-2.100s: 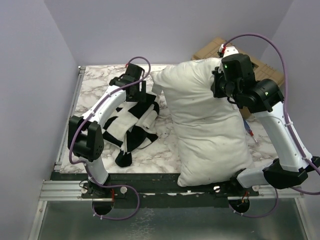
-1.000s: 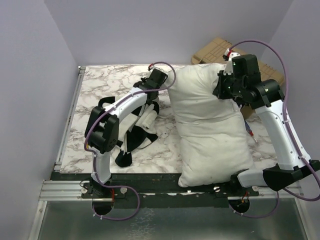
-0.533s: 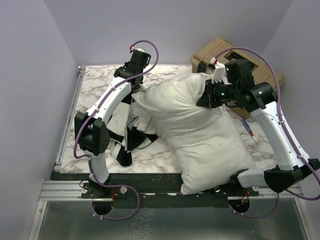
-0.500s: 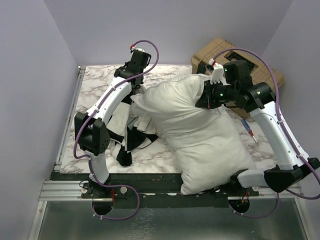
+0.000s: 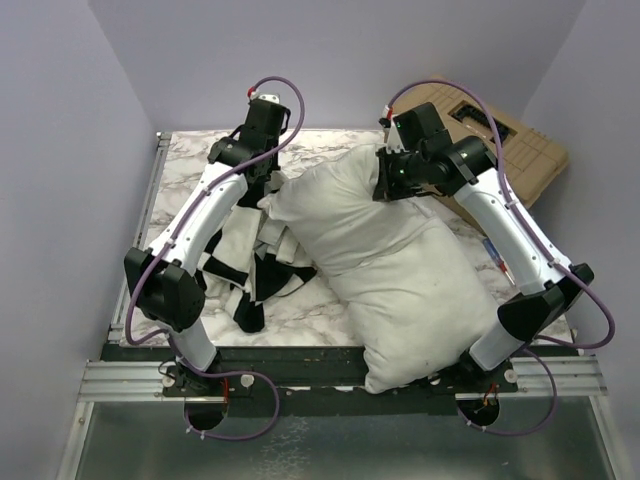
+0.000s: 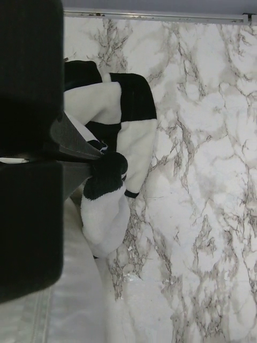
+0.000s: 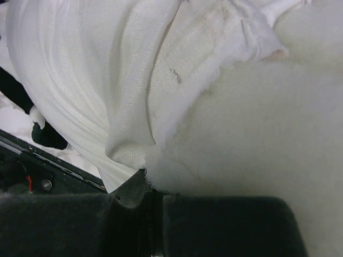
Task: Put the pillow into the pillowcase
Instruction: Stuff the pillow into the pillowcase.
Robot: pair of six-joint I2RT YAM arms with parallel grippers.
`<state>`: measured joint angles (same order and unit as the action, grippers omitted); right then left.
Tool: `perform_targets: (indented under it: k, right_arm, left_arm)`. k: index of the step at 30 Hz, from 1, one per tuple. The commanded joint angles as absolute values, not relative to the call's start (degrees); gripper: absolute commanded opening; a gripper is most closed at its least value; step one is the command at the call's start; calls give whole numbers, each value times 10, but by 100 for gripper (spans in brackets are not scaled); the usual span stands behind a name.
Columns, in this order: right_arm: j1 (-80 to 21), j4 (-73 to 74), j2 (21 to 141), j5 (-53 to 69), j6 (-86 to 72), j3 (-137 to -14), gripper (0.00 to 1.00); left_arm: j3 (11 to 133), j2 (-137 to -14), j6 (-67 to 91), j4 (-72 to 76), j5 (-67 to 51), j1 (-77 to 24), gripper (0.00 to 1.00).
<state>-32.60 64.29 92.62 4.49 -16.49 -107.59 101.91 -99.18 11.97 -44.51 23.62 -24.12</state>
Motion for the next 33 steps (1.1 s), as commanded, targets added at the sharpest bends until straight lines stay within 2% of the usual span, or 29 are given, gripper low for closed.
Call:
perform_targets:
  k: [1, 11, 17, 24, 30, 33]
  right_arm:
    - [-335, 735, 934, -31, -173, -1123, 0]
    - [-335, 754, 950, -81, -161, -1165, 0]
    - [-343, 713, 960, -24, -170, -1168, 0]
    - [-362, 558, 942, 163, -228, -1121, 0]
    - [-363, 358, 889, 335, -309, -993, 0]
    - [-366, 311, 898, 402, -322, -946, 0]
  left_arm:
    - [1024, -957, 114, -448, 245, -242, 0]
    - [1050, -950, 110, -467, 213, -242, 0]
    - [1092, -937, 160, -475, 144, -244, 0]
    - [1128, -947, 217, -475, 104, -276, 0]
    - [1092, -938, 240, -472, 120, -281, 0]
    - [1089, -935, 247, -465, 94, -281, 0]
